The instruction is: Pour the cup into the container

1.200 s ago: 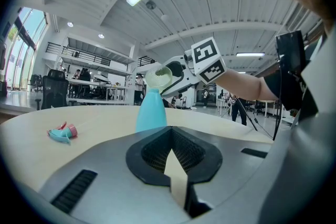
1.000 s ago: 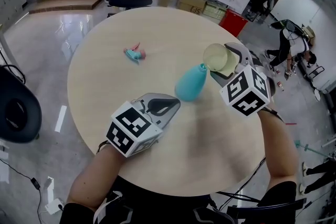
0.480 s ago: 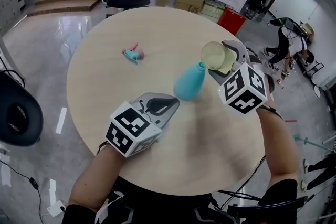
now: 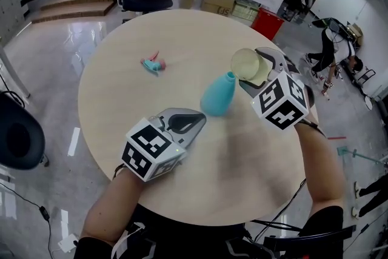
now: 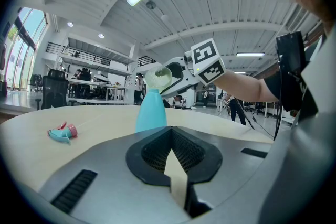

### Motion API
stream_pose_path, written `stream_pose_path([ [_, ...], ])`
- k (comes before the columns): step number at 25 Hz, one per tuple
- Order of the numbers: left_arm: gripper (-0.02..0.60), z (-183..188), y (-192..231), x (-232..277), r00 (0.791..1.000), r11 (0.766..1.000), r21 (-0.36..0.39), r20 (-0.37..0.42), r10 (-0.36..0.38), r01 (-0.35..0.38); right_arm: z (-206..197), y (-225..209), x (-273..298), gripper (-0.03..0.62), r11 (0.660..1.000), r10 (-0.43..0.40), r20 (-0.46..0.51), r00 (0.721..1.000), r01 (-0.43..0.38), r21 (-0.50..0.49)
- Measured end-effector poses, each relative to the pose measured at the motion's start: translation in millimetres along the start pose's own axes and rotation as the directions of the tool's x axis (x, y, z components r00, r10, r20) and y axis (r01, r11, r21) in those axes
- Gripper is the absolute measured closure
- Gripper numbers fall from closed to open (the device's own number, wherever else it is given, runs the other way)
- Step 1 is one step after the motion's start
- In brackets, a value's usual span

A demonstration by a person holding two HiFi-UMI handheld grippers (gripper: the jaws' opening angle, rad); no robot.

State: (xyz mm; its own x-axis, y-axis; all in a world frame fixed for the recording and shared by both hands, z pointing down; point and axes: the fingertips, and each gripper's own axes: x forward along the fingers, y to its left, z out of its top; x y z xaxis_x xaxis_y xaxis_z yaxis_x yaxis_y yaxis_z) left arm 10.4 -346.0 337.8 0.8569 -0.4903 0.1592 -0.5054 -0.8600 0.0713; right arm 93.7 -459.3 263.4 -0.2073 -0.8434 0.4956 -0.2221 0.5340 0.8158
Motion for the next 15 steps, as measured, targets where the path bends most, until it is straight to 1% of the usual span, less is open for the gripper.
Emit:
stream_pose_path([
  [2,0.583,-1.0,0.5,-1.8,1.000,1.000,0.001,0.001,0.000,0.000,-1.0,3.0,1.1,0.226,0.997,0.017,0.024,1.000,-0.018,0.071],
  [4,0.583,-2.5,1.3,-1.9,1.000,1.000,0.001,0.002,0.000,0.000,-5.0,6.1,3.5,0.227,0.985,0.036,0.057,0.998,-0.045,0.167],
  [6,0.583,-3.0,1.0,-1.2,1.000,1.000,0.001,0.001,-0.001,0.001,-12.1,6.5,4.1,0.227,0.963,0.046,0.091,0.995,-0.068,0.260],
  [7,0.583,-3.0,0.8,-1.1,1.000,1.000,0.002,0.001,-0.002,0.002,-16.7,6.1,3.6,0.226,0.945,0.049,0.114,0.992,-0.083,0.316],
  [8,0.583,-3.0,0.9,-1.2,1.000,1.000,0.002,0.001,-0.001,0.001,-22.3,6.2,3.0,0.227,0.920,0.052,0.139,0.989,-0.101,0.378],
  [10,0.583,-2.8,1.3,-1.9,1.000,1.000,0.002,0.002,-0.001,0.001,-37.7,8.5,1.5,0.227,0.859,0.046,0.175,0.983,-0.128,0.495],
  [11,0.582,-2.7,1.4,-2.4,1.000,1.000,0.002,0.002,0.000,0.000,-48.1,10.0,0.7,0.226,0.821,0.033,0.188,0.982,-0.134,0.555],
  [13,0.583,-2.7,2.3,-3.5,1.000,1.000,0.001,0.001,0.001,-0.001,-70.6,11.8,-0.3,0.227,0.719,-0.006,0.213,0.977,-0.143,0.681],
  [14,0.583,-2.9,2.9,-3.8,1.000,1.000,0.001,0.001,0.002,-0.002,-79.8,12.2,-0.3,0.226,0.674,-0.024,0.220,0.975,-0.146,0.724],
  [15,0.583,-3.1,3.4,-3.6,1.000,1.000,0.000,0.001,0.001,-0.001,-87.3,12.6,0.0,0.226,0.644,-0.037,0.222,0.974,-0.147,0.751],
])
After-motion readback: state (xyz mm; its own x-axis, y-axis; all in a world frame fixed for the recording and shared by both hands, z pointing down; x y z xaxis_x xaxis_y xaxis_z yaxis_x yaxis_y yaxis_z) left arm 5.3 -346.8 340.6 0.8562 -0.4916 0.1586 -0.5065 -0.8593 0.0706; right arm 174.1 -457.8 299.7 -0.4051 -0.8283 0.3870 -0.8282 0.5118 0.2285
